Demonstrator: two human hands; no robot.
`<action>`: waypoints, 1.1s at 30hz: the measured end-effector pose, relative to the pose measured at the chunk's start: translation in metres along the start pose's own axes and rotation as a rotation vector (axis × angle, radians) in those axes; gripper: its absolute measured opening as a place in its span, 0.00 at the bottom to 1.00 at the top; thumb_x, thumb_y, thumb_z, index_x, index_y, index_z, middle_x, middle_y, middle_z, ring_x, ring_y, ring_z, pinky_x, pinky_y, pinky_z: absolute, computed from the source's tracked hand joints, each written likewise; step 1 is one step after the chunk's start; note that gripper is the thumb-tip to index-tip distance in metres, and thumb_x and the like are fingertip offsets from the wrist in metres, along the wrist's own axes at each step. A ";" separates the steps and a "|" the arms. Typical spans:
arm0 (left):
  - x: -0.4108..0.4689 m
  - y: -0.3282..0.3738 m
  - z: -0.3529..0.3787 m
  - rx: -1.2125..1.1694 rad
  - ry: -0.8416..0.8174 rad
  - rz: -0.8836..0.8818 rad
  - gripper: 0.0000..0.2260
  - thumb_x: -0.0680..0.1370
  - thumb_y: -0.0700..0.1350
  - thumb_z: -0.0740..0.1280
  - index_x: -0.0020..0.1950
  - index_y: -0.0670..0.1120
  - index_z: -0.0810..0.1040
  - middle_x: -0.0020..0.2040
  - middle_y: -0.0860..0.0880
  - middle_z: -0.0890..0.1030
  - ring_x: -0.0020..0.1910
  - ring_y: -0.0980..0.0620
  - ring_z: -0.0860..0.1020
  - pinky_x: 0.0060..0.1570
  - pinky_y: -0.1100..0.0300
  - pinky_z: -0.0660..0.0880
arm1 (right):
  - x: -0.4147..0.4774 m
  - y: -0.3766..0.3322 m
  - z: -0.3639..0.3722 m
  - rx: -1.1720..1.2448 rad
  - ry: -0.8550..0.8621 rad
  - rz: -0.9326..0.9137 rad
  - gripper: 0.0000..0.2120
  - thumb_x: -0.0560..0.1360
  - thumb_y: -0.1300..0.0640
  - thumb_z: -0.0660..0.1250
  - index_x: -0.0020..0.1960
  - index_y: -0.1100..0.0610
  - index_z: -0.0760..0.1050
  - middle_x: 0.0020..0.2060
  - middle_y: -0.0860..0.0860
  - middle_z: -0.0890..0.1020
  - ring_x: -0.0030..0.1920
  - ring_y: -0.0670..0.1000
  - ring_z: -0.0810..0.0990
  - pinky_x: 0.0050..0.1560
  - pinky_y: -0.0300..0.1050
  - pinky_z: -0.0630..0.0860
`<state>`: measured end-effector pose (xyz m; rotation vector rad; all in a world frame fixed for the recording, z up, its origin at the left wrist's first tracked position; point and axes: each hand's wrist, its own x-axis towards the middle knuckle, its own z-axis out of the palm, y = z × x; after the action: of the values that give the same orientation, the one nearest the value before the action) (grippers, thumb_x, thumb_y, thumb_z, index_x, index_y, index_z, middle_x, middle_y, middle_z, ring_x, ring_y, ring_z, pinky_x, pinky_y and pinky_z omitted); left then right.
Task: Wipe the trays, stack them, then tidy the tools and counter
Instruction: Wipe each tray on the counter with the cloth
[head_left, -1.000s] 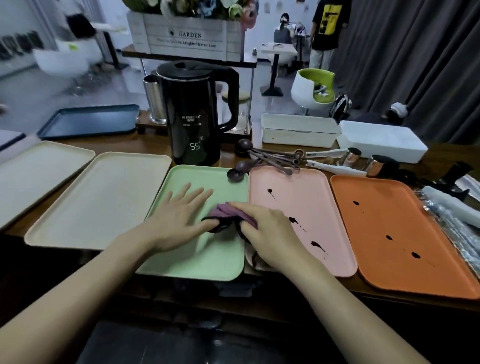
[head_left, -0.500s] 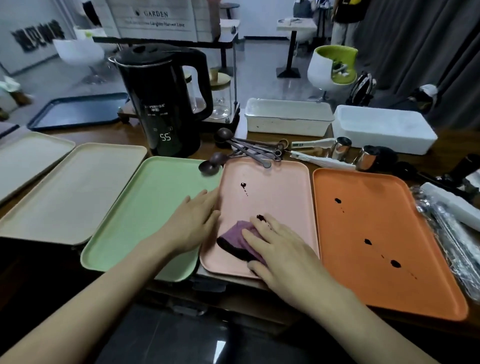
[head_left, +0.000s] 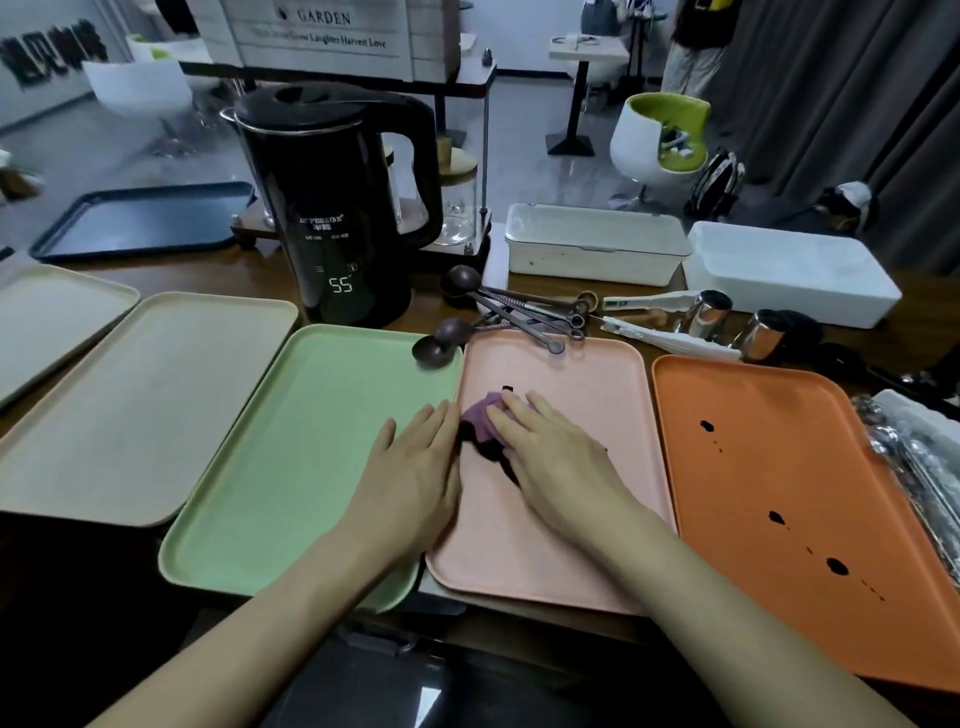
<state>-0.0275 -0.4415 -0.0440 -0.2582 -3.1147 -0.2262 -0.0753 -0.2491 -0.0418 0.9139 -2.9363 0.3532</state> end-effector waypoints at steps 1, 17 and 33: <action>0.000 0.000 0.000 0.003 -0.008 0.000 0.30 0.79 0.51 0.48 0.78 0.40 0.67 0.74 0.43 0.73 0.73 0.43 0.72 0.67 0.39 0.71 | 0.009 0.004 0.000 0.003 0.013 0.000 0.24 0.82 0.56 0.59 0.77 0.50 0.62 0.77 0.46 0.63 0.76 0.54 0.61 0.68 0.52 0.70; -0.001 0.000 0.004 0.025 -0.009 -0.009 0.30 0.77 0.49 0.48 0.78 0.41 0.66 0.76 0.43 0.72 0.74 0.44 0.71 0.69 0.39 0.70 | 0.092 0.064 -0.006 -0.004 0.041 -0.060 0.20 0.80 0.55 0.61 0.72 0.50 0.72 0.68 0.46 0.75 0.62 0.56 0.75 0.61 0.53 0.74; -0.003 0.007 -0.002 0.018 -0.029 -0.046 0.34 0.76 0.52 0.41 0.82 0.44 0.60 0.80 0.47 0.66 0.79 0.48 0.64 0.75 0.42 0.62 | 0.044 0.034 -0.014 0.100 0.007 -0.035 0.23 0.81 0.60 0.63 0.75 0.52 0.70 0.75 0.50 0.71 0.74 0.55 0.67 0.73 0.48 0.62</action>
<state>-0.0238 -0.4354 -0.0416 -0.1916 -3.1526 -0.1964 -0.1309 -0.2434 -0.0302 0.9720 -2.9153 0.5047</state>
